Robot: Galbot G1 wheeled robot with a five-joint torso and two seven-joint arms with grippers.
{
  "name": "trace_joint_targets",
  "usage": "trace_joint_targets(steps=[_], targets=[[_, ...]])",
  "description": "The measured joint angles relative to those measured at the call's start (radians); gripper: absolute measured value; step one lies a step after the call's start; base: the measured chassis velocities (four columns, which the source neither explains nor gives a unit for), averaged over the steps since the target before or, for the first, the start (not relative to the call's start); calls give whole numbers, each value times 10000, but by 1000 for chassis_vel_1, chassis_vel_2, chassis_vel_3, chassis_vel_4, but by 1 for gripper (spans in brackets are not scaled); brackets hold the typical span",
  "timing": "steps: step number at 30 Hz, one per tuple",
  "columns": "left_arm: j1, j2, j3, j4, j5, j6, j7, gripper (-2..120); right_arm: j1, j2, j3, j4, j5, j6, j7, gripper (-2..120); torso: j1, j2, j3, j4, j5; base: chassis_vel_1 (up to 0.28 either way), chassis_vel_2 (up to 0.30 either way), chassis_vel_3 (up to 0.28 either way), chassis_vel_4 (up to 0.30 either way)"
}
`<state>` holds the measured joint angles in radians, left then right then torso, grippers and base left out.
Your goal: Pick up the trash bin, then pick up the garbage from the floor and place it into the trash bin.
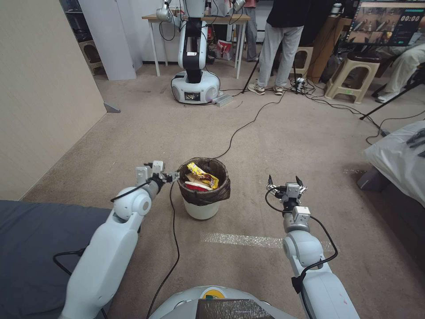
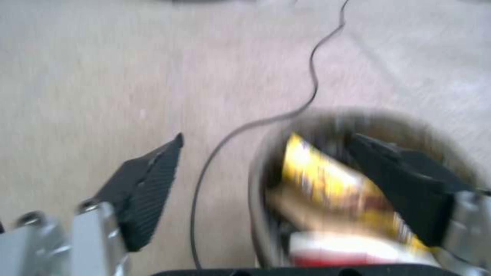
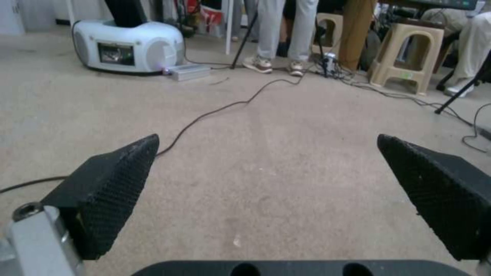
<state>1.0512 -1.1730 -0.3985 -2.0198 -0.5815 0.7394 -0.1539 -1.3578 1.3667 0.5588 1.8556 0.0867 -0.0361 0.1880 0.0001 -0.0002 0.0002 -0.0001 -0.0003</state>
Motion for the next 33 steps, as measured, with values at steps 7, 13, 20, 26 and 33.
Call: trace_joint_targets(steps=[7,13,20,26,33], targets=[[545,383,-849,-1861,101,-15,240,99,-19,-8,37,42,51,25,16,100,0,0,-2,0,2,0,0,0,0],[2042,88,-1721,-3146,1355,-598,-448,100,-293,124,184,631,221,127,32,100,0,1,-3,7,4,0,0,0,0],[3557,-502,-1816,-2865,2364,-1677,-808,100,-1045,397,668,1506,214,391,-75,100,-1,1,-2,-4,1,0,0,0,0],[4900,-941,-2309,-1940,3289,-3810,-1181,100,-1753,362,1169,2227,354,897,-248,100,-1,1,-3,1,2,0,0,0,0],[5357,-1121,-2608,-1480,3438,-4405,-1588,100,-2480,447,1780,2488,692,1446,-476,100,-1,2,-3,0,3,0,0,0,0]])
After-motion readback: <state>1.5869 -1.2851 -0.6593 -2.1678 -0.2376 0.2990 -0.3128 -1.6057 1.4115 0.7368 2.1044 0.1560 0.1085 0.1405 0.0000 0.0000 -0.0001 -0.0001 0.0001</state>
